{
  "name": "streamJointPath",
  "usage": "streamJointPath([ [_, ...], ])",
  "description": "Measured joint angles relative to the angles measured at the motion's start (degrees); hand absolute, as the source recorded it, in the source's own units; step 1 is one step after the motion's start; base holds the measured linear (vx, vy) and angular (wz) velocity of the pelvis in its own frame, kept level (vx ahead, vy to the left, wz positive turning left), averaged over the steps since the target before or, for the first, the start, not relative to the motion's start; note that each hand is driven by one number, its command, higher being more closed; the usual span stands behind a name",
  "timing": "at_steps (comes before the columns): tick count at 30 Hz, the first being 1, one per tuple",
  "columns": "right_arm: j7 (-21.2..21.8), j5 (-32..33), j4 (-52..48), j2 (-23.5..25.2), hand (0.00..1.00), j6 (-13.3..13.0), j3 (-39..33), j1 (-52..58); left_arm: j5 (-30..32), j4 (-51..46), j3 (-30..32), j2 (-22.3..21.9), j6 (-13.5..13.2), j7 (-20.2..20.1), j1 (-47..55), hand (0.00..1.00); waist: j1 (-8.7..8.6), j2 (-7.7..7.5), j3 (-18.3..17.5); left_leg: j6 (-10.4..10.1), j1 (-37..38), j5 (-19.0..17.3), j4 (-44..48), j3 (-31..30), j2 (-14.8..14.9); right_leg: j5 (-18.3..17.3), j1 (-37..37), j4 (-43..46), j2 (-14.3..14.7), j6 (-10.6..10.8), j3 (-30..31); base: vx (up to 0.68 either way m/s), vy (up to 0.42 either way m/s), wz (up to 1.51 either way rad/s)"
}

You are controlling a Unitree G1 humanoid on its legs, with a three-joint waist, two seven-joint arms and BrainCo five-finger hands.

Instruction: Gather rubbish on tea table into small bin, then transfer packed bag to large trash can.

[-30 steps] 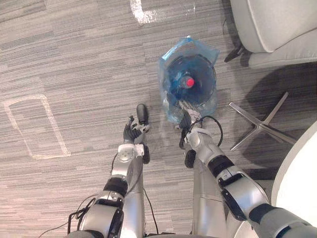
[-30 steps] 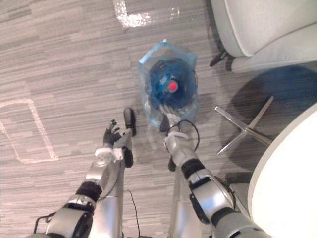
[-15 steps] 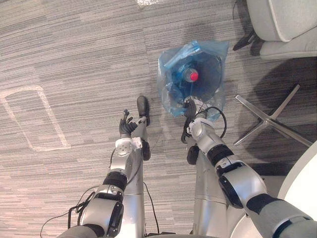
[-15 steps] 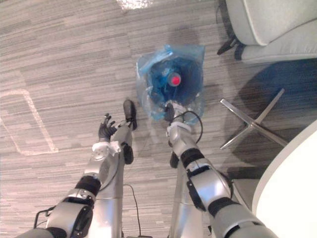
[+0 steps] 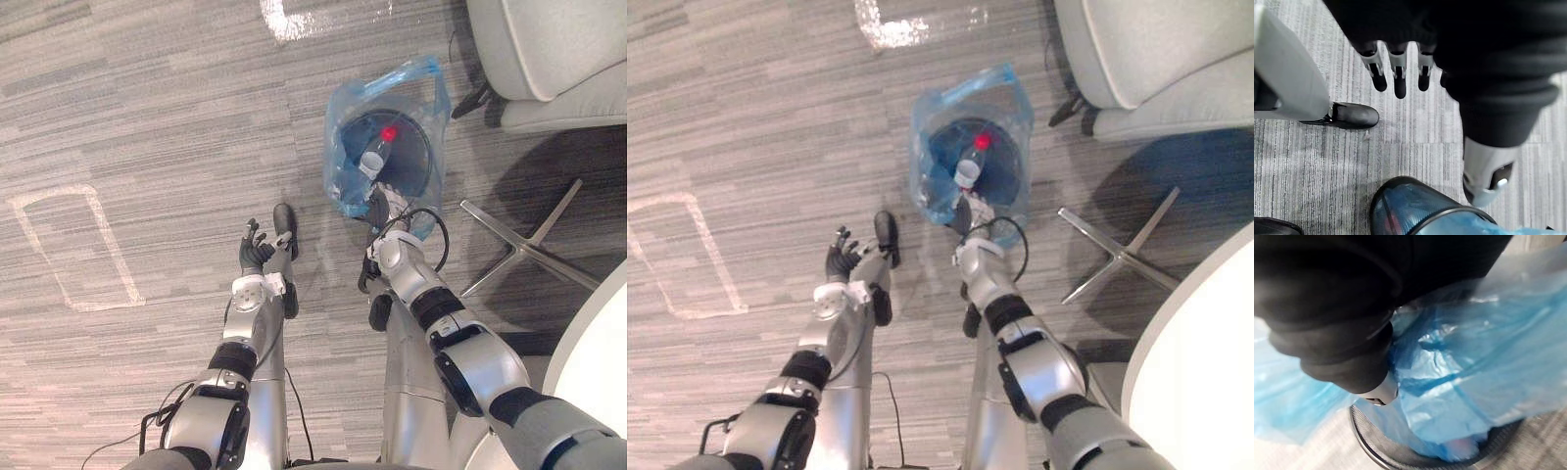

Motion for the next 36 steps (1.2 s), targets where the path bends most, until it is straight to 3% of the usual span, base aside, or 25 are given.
streamJointPath([
  [6,0.19,3.98,-18.43,1.47,1.0,-0.85,2.26,13.77,2.39,-0.49,0.02,-0.25,1.62,-0.37,5.48,0.0,-1.03,-0.15,-0.23,-0.32,10.5,-3.48,1.83,1.11,1.24,-0.78,11.21,-1.96,0.67,0.35,0.21,-0.02,-0.009,-0.16],
  [12,2.39,6.04,-29.86,3.12,1.0,-1.89,4.6,24.68,4.11,-0.13,0.2,-0.61,3.56,-1.43,10.86,0.0,-2.06,-0.44,-0.44,-0.65,21.15,-5.79,1.21,1.66,1.73,-1.07,23.2,-6.65,1.41,1.38,0.35,0.04,0.037,-0.1],
  [14,3.7,6.6,-33.95,4.63,1.0,-2.76,5.46,28.77,5.2,0.43,1.75,-0.83,3.9,-1.56,14.29,0.0,-2.52,-1.79,-1.73,-0.64,27.37,-6.5,-0.36,3.03,1.72,-0.73,29.44,-9.64,1.53,1.51,0.9,0.1,0.029,-0.13],
  [19,5.99,8.29,-38.46,4.92,1.0,-5.05,6.65,35.52,6.72,4.41,1.96,-0.84,4.48,-2.65,18.53,0.0,-2.85,-3.14,-6.59,-0.66,35.79,-6.95,-4.91,3.68,0.92,0.42,38.48,-16.78,1.76,2.18,1.09,0.14,0.018,-0.03],
  [20,7.28,8.47,-37.94,5.01,1.0,-5.51,6.97,37.1,7.84,6.95,1.47,-0.58,4.99,-2.82,20.0,0.0,-2.94,-3.28,-8.97,-0.82,38.88,-6.85,-7.18,3.99,0.42,1.41,41.92,-20.26,1.82,2.33,1.39,0.17,0.015,-0.06],
  [24,9.73,9.94,-33.82,4.47,1.0,-6.74,6.95,37.65,10.05,12.7,1.05,0.37,5.38,-3.81,22.28,0.0,-3.23,-3.23,-12.14,-1.34,45.18,-6.02,-12.23,4.57,-0.78,4.41,49.05,-27.77,1.88,2.96,2.23,0.14,0.027,-0.08],
  [32,12.18,10.65,-32.42,3.71,1.0,-7.13,5.98,37.82,11.16,12.96,-0.65,3.28,5.25,-3.82,23.68,0.0,-3.33,-3.07,-14.08,-1.75,53.61,-0.17,-24.52,4.83,-3.42,8.57,54.79,-34.44,1.49,3.02,2.86,0.02,0.009,-0.05],
  [36,13.73,13.38,-34.71,1.77,1.0,-7.72,6.52,39.02,11.13,6.23,-2.93,4.15,4.89,-3.88,25.57,0.0,-3.33,-2.84,-14.82,-2.11,57.4,2.42,-29.81,4.61,-4.38,8.71,56.38,-35.68,1.26,3.04,3.0,-0.08,0.018,0.0],
])
